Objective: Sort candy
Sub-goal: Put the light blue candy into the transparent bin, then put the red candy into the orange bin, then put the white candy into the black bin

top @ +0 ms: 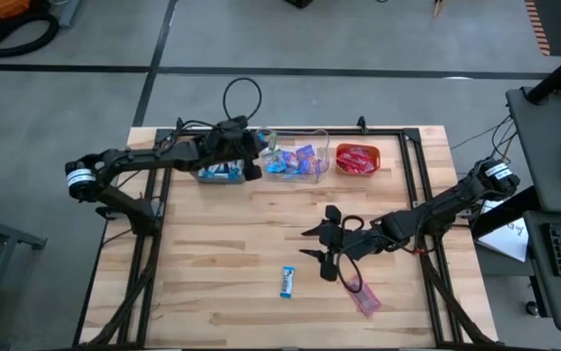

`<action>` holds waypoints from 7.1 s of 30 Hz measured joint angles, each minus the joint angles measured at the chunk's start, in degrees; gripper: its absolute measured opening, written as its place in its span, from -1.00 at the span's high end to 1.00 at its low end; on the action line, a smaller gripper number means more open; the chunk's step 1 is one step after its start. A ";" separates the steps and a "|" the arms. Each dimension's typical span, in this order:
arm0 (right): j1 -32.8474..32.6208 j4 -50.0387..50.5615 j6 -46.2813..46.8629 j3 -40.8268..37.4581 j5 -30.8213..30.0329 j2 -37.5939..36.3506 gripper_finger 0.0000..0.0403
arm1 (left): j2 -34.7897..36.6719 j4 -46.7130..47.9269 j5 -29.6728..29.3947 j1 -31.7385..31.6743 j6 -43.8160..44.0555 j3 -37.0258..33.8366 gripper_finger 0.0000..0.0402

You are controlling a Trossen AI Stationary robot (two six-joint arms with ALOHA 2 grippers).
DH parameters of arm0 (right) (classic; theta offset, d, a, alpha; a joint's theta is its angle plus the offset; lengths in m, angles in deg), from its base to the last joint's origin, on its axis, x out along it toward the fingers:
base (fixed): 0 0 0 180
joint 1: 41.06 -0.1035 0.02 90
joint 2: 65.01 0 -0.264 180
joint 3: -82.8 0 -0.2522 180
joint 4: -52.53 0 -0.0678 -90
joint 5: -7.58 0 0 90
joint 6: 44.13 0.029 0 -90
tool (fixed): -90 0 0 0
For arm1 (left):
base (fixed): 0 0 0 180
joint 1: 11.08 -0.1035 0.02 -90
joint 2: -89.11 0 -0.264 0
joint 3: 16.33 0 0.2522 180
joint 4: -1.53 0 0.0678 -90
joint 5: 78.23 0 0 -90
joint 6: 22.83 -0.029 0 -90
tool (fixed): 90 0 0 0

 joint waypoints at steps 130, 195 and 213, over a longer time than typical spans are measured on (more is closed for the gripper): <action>48.22 64.10 -20.66 23.69 10.07 9.09 0.91 | 0.74 -0.76 -28.92 56.90 52.72 -10.95 0.49; 27.57 59.67 0.11 19.22 25.14 -8.16 0.77 | 0.81 -0.67 -26.89 58.14 57.65 -10.95 0.49; -1.37 51.44 18.90 9.90 23.60 -2.18 0.76 | -12.57 2.54 -16.26 60.08 86.83 1.38 0.49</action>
